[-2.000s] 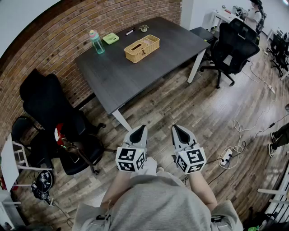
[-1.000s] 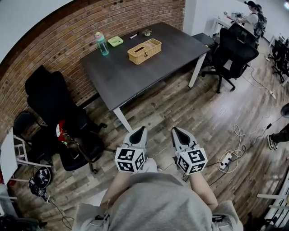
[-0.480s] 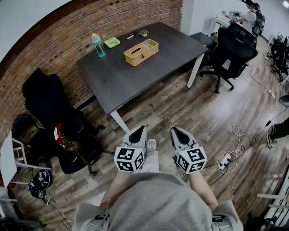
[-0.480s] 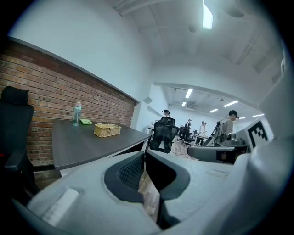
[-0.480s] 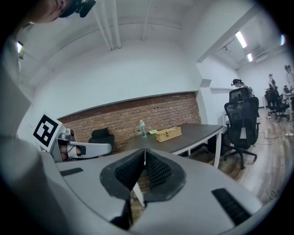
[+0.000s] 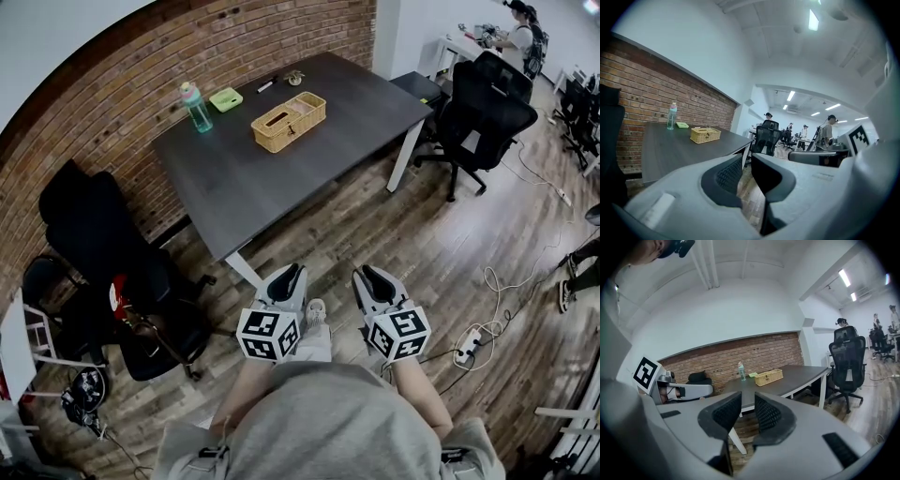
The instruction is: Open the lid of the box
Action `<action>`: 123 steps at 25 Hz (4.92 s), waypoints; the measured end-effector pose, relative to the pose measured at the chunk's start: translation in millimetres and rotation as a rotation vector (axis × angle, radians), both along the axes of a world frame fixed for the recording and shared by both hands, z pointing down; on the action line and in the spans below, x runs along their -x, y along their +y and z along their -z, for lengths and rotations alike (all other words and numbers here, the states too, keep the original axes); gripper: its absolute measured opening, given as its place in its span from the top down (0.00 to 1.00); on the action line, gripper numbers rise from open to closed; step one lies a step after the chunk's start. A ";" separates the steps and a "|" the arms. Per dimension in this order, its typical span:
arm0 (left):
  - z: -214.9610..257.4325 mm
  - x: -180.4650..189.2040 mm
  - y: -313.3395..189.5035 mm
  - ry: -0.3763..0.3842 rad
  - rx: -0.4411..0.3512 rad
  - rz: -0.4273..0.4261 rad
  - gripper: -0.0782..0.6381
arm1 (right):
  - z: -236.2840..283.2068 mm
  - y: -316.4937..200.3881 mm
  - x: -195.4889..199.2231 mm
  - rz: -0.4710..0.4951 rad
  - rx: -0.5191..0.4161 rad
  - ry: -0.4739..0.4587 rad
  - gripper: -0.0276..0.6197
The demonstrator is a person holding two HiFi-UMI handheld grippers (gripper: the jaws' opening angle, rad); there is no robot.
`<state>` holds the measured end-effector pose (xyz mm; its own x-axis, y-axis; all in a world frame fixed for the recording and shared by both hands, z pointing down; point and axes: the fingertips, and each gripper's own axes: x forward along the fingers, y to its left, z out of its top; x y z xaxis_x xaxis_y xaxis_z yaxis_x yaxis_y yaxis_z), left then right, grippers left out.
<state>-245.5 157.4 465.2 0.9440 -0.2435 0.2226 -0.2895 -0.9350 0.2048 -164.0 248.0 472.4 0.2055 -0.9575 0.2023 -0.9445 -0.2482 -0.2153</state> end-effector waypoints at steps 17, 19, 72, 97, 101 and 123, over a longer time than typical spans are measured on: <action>12.2 -101.1 -118.0 0.008 0.006 0.003 0.71 | 17.6 -116.2 -107.8 0.019 0.027 0.003 0.71; 12.5 -111.2 -132.7 0.005 0.009 0.003 0.70 | 18.4 -130.3 -118.5 0.020 0.032 -0.001 0.69; -4.8 -261.5 -376.5 -0.017 0.024 0.322 0.67 | 8.8 -409.8 -314.6 0.307 0.038 0.007 0.59; -13.4 -267.0 -436.8 -0.016 0.025 0.673 0.67 | -46.7 -521.7 -345.0 0.646 0.167 0.091 0.60; -17.9 -264.7 -440.4 -0.011 0.035 0.715 0.67 | -62.5 -530.2 -350.3 0.679 0.197 0.125 0.60; -28.5 -237.4 -444.7 -0.018 0.058 0.868 0.67 | -124.5 -564.6 -351.5 0.782 0.351 0.414 0.60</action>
